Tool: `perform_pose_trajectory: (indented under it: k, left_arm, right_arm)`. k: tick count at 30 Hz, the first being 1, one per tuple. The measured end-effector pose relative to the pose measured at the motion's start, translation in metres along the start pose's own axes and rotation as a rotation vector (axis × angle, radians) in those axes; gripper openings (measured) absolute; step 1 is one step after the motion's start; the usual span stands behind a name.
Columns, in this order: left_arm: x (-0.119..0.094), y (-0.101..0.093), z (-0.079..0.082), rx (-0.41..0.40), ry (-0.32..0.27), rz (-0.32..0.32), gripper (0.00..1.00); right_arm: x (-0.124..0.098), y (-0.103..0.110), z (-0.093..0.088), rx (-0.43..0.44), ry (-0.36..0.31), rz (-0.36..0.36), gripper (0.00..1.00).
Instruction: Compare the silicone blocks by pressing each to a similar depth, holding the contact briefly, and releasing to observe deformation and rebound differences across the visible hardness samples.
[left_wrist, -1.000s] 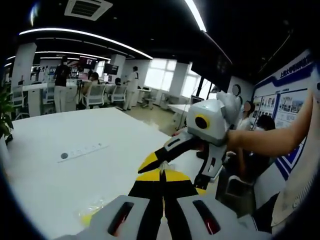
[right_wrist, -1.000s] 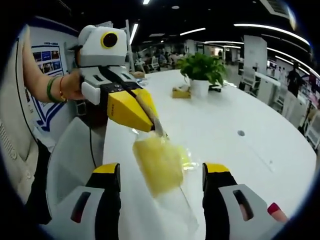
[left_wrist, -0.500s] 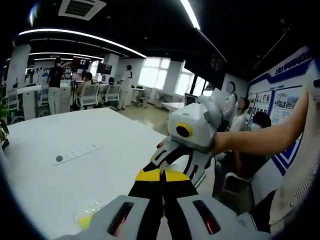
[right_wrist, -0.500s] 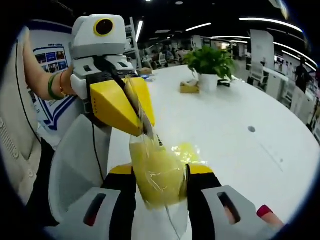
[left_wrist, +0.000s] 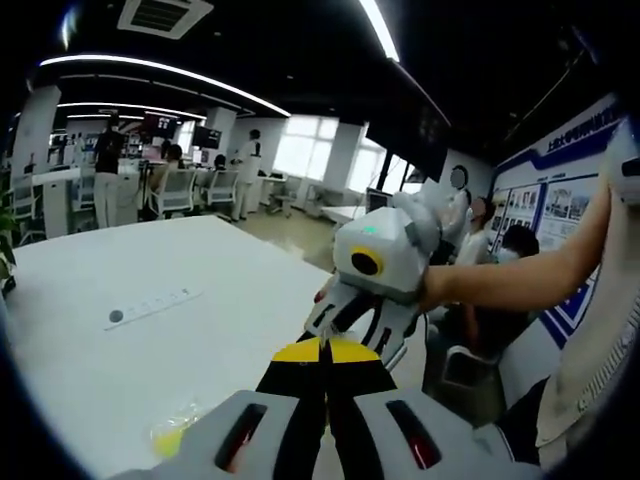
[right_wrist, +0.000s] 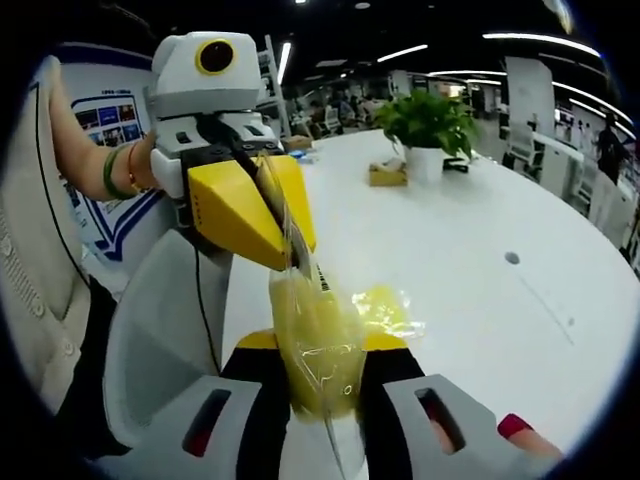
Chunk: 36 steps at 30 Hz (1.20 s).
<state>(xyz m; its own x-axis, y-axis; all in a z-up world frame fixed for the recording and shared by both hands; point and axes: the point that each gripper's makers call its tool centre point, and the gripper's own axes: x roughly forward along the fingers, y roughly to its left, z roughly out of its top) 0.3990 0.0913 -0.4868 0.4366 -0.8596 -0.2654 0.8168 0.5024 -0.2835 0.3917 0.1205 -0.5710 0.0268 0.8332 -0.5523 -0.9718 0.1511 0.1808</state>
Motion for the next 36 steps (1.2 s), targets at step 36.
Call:
perform_pose_trajectory:
  k: [36]
  left_arm:
    - [-0.008, -0.014, -0.011, 0.047, 0.015, -0.038, 0.0]
  right_arm:
    - [0.002, 0.023, -0.009, 0.036, 0.041, 0.031, 0.11]
